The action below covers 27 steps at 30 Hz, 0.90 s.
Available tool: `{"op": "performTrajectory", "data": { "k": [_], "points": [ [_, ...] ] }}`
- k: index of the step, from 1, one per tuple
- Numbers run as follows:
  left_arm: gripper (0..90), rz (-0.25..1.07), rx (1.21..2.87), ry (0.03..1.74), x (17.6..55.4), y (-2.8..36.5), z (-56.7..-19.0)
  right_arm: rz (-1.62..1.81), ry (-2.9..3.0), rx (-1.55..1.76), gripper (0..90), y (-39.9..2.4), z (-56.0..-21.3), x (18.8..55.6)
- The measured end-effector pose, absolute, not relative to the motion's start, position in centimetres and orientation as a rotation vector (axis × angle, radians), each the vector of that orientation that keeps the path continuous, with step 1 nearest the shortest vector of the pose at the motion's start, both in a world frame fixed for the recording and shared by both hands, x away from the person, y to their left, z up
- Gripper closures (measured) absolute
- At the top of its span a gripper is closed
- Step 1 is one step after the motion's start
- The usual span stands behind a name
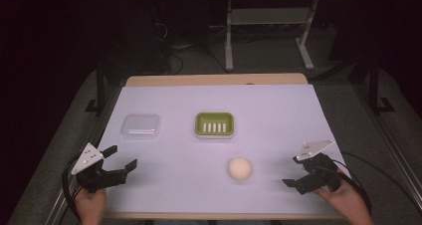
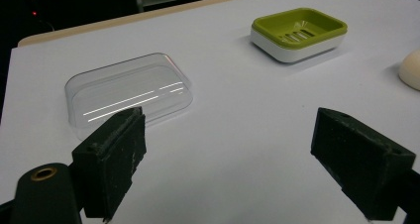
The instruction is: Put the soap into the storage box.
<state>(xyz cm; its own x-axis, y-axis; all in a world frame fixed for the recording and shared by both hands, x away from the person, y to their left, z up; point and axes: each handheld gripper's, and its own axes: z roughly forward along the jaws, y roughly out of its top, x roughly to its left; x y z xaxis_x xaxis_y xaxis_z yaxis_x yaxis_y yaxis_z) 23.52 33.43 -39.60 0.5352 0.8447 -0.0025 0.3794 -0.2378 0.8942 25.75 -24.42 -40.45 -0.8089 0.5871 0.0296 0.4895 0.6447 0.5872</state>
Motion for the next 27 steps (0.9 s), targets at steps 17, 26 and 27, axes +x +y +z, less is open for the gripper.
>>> {"op": "performTrajectory", "data": {
  "k": [17,26,27],
  "points": [
    [13.2,0.629,1.829,1.025,23.4,33.7,-39.7,0.92,2.747,0.802,15.0,-21.5,-39.3,26.5],
    [13.3,0.633,1.834,1.018,23.3,33.6,-39.7,0.905,2.776,0.759,14.6,-19.7,-39.0,27.3],
    [13.3,0.632,1.833,1.019,23.3,33.6,-39.7,0.906,2.78,0.747,14.6,-19.4,-38.9,27.5]
  ]
}}
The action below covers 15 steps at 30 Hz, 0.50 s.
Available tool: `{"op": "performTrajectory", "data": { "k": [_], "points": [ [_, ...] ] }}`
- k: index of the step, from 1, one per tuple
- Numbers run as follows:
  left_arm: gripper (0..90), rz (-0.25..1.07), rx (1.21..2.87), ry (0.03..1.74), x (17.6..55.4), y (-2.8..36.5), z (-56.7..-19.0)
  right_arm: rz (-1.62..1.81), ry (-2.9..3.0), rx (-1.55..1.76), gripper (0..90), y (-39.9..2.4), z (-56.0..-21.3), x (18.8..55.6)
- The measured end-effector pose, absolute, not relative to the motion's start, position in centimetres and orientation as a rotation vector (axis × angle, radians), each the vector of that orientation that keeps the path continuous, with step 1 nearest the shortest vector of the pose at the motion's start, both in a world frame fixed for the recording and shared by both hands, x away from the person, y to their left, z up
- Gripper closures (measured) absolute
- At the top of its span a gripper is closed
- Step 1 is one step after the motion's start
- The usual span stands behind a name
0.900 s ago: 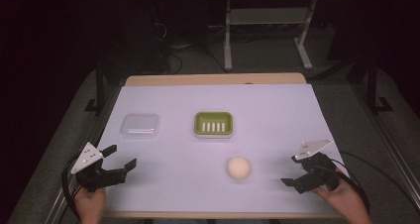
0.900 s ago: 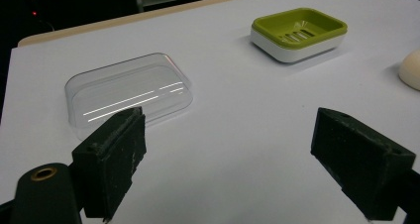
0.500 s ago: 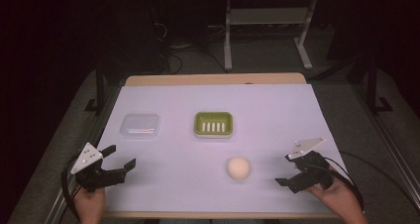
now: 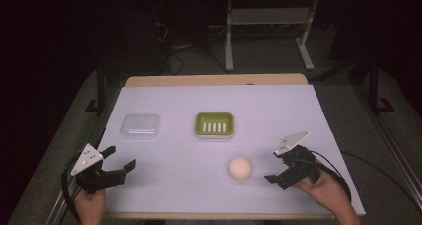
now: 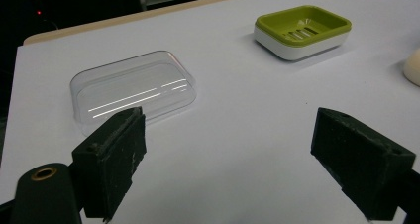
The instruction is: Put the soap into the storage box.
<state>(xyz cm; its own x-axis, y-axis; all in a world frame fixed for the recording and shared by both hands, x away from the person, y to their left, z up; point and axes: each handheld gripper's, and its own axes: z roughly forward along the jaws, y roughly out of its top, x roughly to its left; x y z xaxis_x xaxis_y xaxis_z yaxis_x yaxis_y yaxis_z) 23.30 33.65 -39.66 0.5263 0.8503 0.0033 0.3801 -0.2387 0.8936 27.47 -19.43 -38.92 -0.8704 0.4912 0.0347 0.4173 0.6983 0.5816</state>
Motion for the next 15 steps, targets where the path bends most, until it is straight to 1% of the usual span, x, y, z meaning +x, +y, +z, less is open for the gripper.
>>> {"op": "performTrajectory", "data": {
  "k": [15],
  "points": [
    [13.2,0.631,1.83,1.021,23.3,33.8,-39.7,0.87,2.821,0.631,14.4,-15.8,-38.5,29.1]
  ]
}}
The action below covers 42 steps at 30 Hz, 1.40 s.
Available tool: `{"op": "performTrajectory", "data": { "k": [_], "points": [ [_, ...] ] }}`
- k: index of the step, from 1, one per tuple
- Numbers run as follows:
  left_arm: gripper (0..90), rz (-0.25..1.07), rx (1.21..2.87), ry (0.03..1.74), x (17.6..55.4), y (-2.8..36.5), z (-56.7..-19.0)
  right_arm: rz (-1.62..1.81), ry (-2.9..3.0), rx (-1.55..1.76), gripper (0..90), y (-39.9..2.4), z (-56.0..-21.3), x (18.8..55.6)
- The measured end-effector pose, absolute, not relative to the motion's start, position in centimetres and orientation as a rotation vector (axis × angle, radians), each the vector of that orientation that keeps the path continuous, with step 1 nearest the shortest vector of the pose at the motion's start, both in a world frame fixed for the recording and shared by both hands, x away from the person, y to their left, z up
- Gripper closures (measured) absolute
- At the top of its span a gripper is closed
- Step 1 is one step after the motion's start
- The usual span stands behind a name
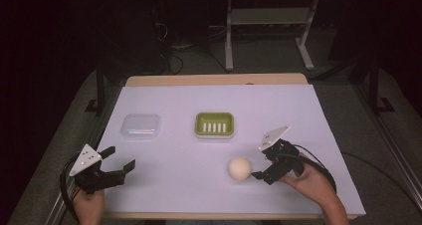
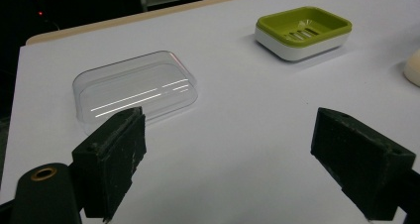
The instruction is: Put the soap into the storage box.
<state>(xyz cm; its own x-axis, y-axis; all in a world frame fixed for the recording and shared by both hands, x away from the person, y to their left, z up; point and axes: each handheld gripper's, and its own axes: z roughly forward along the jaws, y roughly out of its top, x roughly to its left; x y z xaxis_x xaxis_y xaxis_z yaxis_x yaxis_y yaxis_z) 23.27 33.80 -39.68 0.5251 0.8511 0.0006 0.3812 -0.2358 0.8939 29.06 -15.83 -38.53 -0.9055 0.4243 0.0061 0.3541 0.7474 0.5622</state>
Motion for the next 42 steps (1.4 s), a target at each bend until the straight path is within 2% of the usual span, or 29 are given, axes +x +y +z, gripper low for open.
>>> {"op": "performTrajectory", "data": {
  "k": [42],
  "points": [
    [13.2,0.626,1.83,1.022,23.3,33.9,-39.7,0.732,3.001,0.58,14.2,-10.3,-41.3,31.5]
  ]
}}
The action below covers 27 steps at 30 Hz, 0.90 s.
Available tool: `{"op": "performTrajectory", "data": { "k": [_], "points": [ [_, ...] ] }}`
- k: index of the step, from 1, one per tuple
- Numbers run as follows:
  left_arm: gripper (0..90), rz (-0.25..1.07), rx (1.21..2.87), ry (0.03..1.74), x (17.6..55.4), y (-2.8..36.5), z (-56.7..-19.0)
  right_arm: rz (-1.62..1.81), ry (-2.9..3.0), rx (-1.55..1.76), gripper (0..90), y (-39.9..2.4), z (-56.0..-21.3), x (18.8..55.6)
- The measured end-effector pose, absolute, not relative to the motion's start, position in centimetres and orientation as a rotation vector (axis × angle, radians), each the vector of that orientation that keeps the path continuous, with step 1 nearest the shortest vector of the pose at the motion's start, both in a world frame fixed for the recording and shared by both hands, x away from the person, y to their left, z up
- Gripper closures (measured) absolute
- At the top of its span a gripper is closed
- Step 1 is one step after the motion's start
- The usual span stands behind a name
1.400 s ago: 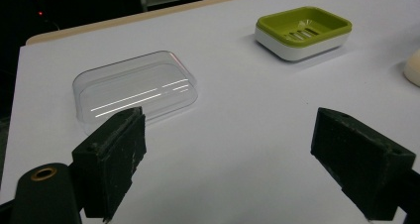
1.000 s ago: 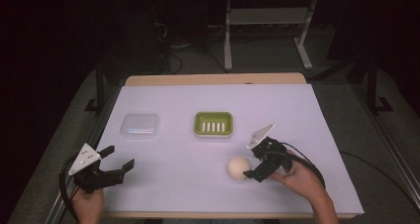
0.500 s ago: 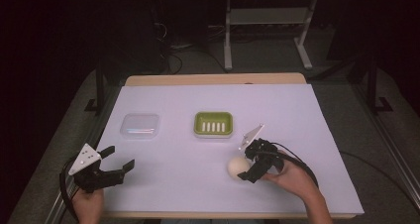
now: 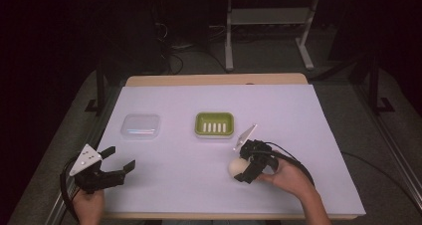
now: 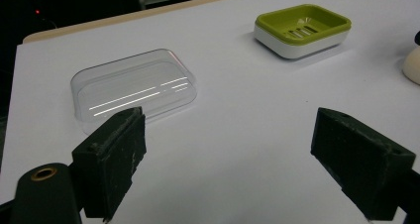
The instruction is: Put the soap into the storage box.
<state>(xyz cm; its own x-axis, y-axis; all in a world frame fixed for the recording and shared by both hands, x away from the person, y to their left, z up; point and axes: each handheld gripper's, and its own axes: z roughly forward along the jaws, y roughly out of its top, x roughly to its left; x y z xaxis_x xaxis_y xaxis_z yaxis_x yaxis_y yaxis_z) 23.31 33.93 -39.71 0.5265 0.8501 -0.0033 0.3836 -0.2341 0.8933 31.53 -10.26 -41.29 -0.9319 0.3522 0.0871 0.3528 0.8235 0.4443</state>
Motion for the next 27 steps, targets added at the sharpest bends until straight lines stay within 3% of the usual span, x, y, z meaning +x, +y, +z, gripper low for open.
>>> {"op": "performTrajectory", "data": {
  "k": [27],
  "points": [
    [13.2,0.626,1.828,1.029,23.3,34.1,-39.7,-0.587,-3.035,-0.539,17.4,-9.2,-42.6,32.0]
  ]
}}
